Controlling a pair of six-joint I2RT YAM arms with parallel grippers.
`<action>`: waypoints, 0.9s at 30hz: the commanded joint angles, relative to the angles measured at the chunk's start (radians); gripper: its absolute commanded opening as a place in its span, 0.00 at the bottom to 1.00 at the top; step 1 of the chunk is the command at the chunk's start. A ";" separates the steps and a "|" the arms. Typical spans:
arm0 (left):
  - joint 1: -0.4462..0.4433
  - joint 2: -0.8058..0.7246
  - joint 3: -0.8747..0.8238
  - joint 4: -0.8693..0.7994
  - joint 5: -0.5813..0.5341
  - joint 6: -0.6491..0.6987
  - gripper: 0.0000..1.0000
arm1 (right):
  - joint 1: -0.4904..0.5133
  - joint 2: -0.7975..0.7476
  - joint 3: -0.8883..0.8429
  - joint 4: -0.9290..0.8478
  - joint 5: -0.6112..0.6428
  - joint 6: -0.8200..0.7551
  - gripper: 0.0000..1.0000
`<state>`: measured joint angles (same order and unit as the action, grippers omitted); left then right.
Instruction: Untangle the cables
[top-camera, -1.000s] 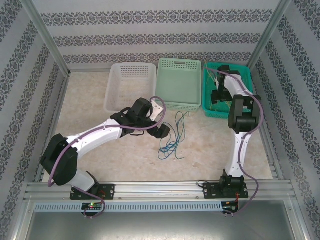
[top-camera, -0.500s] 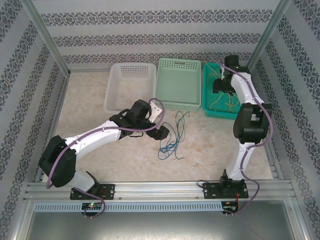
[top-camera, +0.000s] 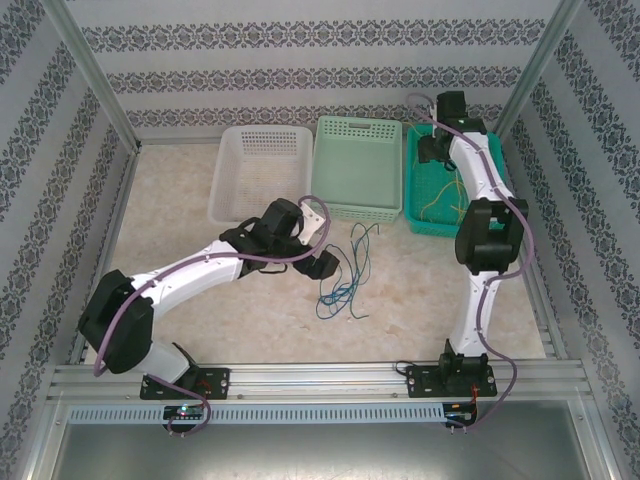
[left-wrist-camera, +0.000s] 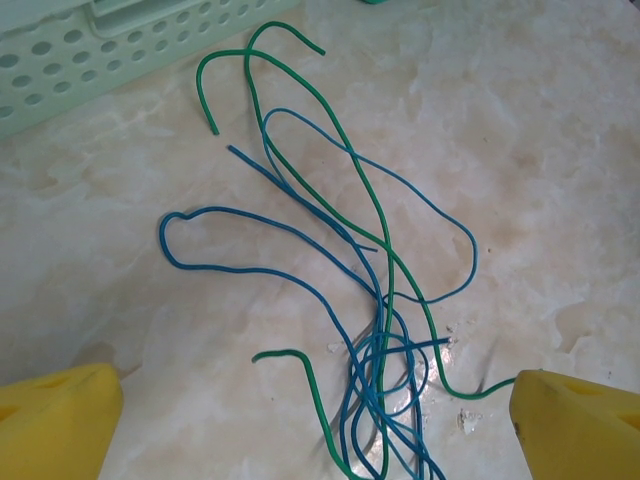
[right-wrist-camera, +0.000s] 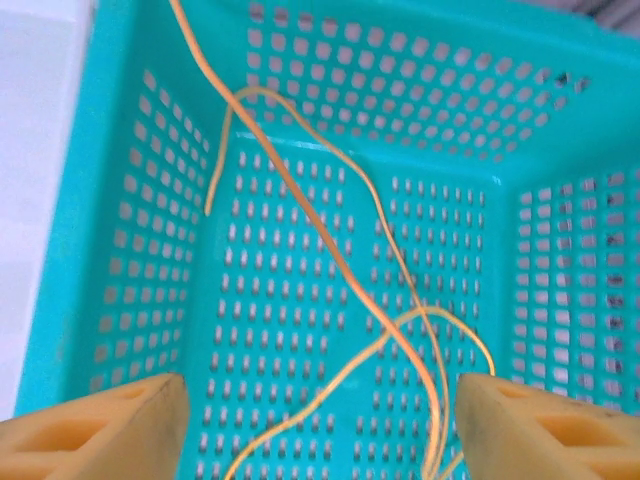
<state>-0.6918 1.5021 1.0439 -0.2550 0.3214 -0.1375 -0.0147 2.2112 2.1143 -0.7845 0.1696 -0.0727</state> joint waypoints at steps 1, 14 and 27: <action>0.011 0.032 0.052 -0.024 0.011 -0.010 1.00 | -0.006 0.097 0.111 -0.032 0.050 -0.028 0.68; 0.011 0.100 0.117 -0.051 0.002 -0.020 1.00 | -0.018 0.266 0.289 -0.031 0.035 0.023 0.20; 0.011 0.092 0.095 -0.035 0.028 -0.016 1.00 | -0.030 -0.189 -0.333 0.269 0.030 0.093 0.00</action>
<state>-0.6918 1.5955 1.1366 -0.2844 0.3298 -0.1406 -0.0284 2.1418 1.8618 -0.6132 0.2008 -0.0120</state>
